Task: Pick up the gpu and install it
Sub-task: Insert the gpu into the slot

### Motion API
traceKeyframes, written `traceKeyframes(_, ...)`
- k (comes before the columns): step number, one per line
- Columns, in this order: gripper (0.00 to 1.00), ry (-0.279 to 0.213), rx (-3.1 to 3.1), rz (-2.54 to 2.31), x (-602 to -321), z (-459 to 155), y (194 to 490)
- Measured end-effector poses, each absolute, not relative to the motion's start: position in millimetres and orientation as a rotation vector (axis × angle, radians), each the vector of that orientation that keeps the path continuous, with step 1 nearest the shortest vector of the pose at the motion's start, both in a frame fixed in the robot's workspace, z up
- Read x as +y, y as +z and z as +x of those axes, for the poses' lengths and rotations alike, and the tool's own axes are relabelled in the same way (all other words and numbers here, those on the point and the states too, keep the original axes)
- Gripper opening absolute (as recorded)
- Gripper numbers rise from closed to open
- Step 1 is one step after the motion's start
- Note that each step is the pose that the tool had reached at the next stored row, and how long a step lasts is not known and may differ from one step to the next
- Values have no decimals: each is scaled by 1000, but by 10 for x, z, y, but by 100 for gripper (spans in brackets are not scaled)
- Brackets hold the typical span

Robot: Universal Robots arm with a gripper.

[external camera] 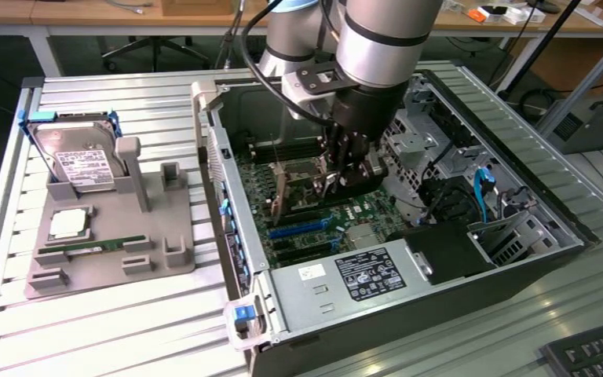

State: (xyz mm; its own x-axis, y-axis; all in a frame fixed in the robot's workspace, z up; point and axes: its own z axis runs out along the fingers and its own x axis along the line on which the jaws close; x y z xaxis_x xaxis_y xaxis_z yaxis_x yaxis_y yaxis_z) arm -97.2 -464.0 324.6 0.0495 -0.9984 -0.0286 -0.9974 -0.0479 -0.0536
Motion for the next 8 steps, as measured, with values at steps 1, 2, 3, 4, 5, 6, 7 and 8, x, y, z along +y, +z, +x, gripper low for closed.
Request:
traceKeyframes(1, 27, -25, 2126, -2232, -4640, -981, 3245)
traceKeyframes(2, 27, -25, 2126, -2232, -4640, -991, 3245)
traceKeyframes(3, 27, -25, 2126, -2232, -4640, -1000, 3244)
traceKeyframes(4, 27, -25, 2126, -2232, -4640, -1007, 3243)
traceKeyframes(5, 27, -25, 2126, -2232, -4640, -1014, 3243)
traceKeyframes(6, 27, -25, 2126, -2232, -4640, -1015, 3243)
traceKeyframes(7, 27, -25, 2126, -2233, -4640, -1015, 3243)
traceKeyframes(8, 27, -25, 2126, -2233, -4640, -1015, 3243)
